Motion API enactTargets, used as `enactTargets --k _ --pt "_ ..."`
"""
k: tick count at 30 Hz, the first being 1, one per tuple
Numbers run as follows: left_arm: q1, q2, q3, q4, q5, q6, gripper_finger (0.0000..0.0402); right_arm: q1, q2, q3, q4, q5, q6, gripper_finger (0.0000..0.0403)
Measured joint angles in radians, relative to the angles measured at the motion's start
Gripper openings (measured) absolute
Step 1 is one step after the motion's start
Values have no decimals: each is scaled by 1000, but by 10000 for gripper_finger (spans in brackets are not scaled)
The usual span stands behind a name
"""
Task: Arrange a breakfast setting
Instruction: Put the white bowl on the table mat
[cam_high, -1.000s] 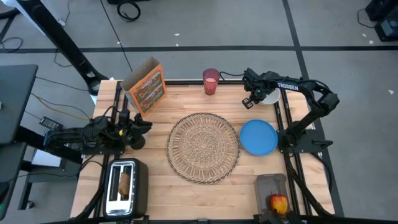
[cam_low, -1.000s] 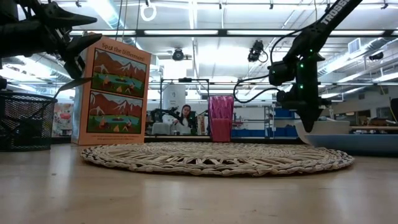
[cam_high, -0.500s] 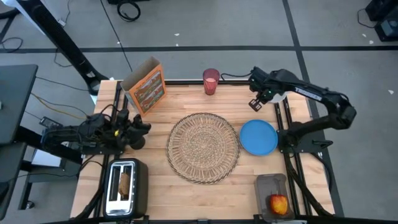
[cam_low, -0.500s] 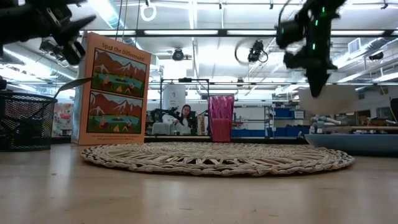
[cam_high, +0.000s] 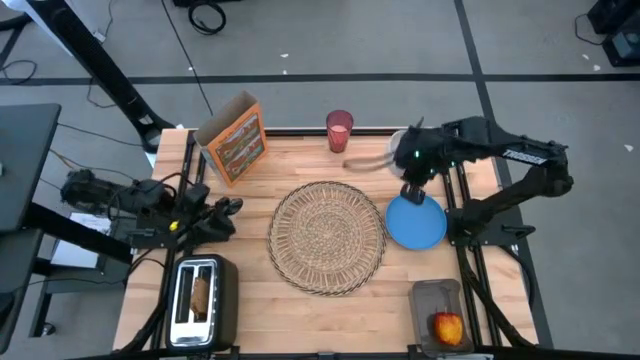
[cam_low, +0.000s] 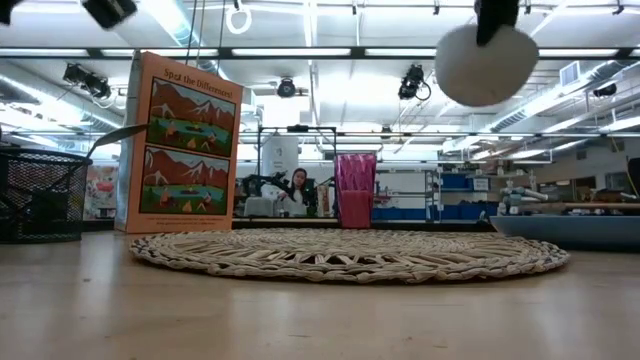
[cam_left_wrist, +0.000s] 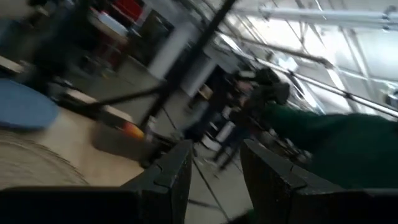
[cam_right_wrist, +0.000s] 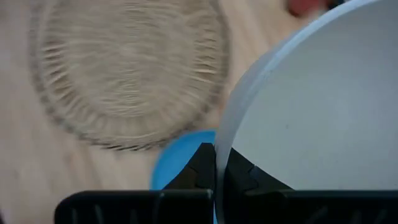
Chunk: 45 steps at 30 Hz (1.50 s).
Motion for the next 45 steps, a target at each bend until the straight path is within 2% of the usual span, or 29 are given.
enactTargets --k 5,10,15,20,26,31,38,45 --pt "-146 121 112 4 -5 -2 144 200 63 14 126 18 2 7" --pt "-284 249 190 4 -87 -61 144 328 171 14 214 43 1 7" --pt "-381 379 234 -29 -209 -132 144 411 303 14 265 45 -3 7" --pt "-412 486 322 -235 -374 -125 142 456 424 14 287 44 15 7" --pt "-414 599 523 -654 -486 -83 131 464 529 14 305 38 29 7" --pt "-414 690 686 -998 -571 -81 114 405 607 14 330 43 -82 7" --pt "-402 727 705 -1094 -582 -78 105 339 706 14 457 56 -313 7" --pt "-390 724 705 -1101 -589 -77 105 301 755 14 472 39 -437 7"
